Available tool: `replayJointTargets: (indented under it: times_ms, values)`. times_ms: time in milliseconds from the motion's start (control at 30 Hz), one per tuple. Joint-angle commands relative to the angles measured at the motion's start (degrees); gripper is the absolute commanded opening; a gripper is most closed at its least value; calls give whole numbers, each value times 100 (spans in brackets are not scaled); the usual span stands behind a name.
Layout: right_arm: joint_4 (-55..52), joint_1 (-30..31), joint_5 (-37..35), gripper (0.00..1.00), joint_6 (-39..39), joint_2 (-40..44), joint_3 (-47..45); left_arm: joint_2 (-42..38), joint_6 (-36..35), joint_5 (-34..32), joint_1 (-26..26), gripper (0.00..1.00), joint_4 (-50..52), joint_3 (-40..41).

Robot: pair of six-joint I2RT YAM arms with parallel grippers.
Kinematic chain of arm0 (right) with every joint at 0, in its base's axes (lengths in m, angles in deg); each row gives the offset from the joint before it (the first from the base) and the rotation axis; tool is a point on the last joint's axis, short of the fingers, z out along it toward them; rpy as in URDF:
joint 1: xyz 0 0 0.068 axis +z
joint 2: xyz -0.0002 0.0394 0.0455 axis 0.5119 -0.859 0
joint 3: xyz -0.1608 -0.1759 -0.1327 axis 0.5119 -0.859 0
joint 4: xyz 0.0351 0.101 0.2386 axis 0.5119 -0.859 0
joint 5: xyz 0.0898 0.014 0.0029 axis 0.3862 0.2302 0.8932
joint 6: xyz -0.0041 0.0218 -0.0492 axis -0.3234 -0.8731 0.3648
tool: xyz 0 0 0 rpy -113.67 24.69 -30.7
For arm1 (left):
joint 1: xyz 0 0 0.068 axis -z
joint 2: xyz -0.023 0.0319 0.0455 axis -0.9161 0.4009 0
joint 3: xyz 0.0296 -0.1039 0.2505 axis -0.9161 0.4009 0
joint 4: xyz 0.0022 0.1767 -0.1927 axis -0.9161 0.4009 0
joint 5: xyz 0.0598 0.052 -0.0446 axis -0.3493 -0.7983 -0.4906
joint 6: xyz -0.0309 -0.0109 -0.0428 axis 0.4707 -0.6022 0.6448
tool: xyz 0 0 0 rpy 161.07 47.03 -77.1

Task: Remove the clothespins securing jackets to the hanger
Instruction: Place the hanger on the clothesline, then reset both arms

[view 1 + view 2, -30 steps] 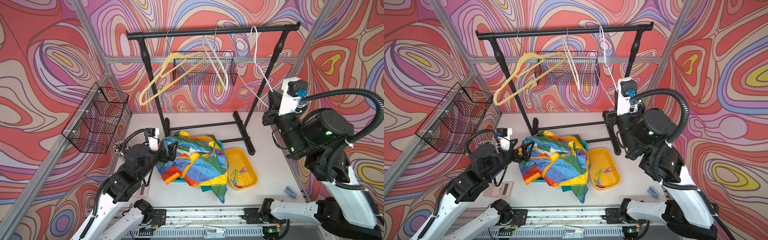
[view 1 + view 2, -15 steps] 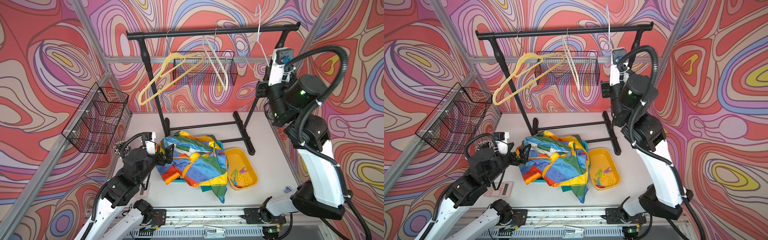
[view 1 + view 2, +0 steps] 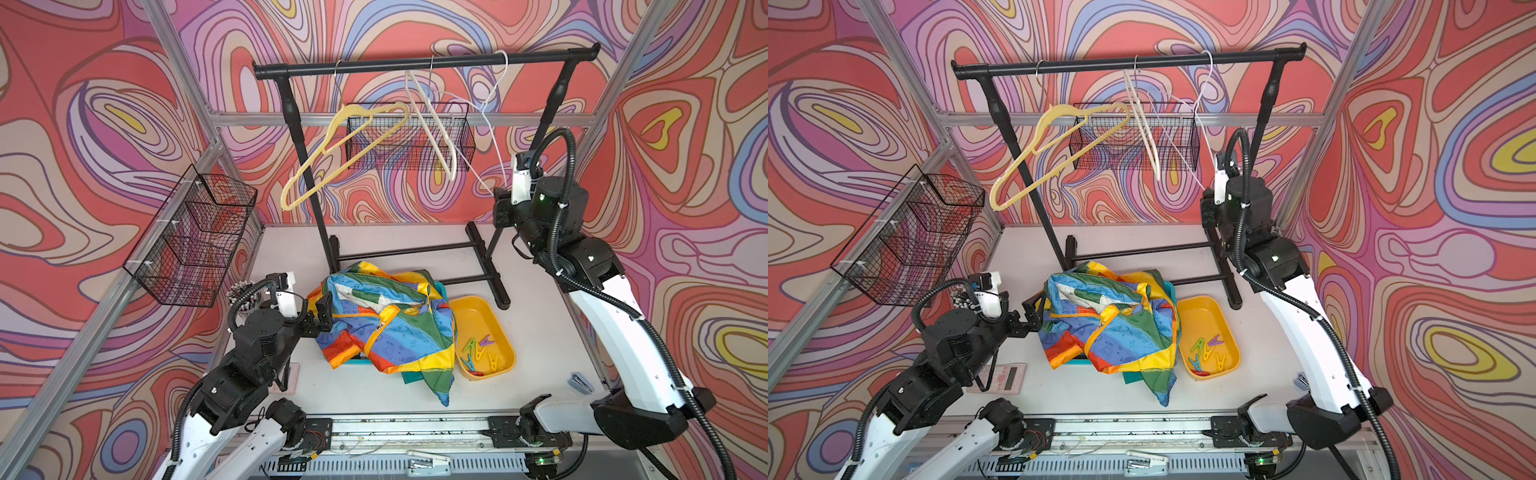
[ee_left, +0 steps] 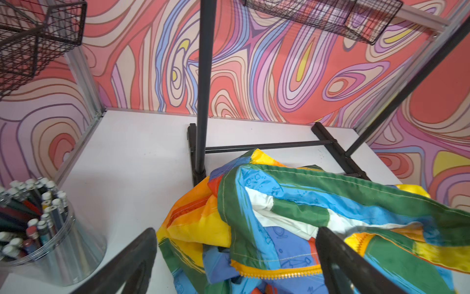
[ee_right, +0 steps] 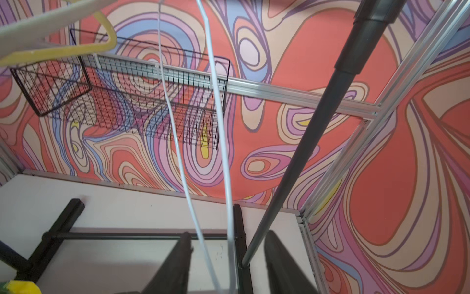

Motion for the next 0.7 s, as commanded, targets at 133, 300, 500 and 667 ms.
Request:
replayJointTargets:
  times_ms: [133, 300, 500, 667]
  values:
    - [1184, -2, 354, 73, 151, 1225, -1890, -32, 32, -1693, -45, 100, 182, 525]
    - [2116, 0, 274, 75, 62, 2166, -4230, 73, 37, -3028, -46, 100, -409, 1338]
    - [4116, -4, 360, 76, -19, 2731, -7055, 37, -1329, -3041, -63, 100, -3595, 3267]
    - [6560, -48, -33, 76, 199, 1949, -8416, 978, -2296, -2210, -270, 100, -6025, 4136]
